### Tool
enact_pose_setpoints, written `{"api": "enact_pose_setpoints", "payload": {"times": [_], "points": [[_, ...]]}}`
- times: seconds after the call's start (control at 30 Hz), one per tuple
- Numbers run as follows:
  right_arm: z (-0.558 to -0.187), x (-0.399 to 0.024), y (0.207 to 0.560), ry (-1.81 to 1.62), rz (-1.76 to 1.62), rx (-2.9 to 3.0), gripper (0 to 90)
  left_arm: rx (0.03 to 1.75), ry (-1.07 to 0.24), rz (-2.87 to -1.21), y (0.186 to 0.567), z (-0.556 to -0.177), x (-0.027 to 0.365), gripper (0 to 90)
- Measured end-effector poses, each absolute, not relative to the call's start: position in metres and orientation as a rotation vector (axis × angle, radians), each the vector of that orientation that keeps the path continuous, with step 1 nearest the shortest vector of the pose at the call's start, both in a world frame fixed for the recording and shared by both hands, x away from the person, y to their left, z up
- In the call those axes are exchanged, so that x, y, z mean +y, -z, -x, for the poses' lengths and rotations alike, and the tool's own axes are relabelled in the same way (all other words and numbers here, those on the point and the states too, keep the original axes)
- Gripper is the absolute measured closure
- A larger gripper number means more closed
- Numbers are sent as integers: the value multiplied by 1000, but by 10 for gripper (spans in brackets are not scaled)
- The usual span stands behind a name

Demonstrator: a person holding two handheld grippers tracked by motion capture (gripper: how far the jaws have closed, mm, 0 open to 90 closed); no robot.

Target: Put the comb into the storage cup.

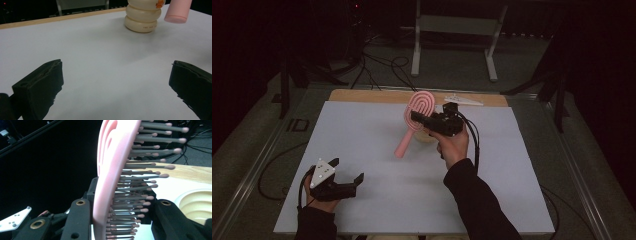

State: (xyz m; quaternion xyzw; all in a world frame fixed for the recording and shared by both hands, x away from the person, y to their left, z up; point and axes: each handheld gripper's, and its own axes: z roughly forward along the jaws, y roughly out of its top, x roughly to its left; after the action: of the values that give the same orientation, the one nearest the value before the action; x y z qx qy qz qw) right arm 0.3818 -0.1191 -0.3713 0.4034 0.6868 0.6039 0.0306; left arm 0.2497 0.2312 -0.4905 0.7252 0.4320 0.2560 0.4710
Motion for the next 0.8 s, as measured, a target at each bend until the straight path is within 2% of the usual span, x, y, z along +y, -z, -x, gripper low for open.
{"api": "enact_pose_setpoints", "payload": {"times": [0.8], "points": [[-393,-124,360,-1831,-1266,2059,636,1057,-629,-1780,491,-249,231,5]]}}
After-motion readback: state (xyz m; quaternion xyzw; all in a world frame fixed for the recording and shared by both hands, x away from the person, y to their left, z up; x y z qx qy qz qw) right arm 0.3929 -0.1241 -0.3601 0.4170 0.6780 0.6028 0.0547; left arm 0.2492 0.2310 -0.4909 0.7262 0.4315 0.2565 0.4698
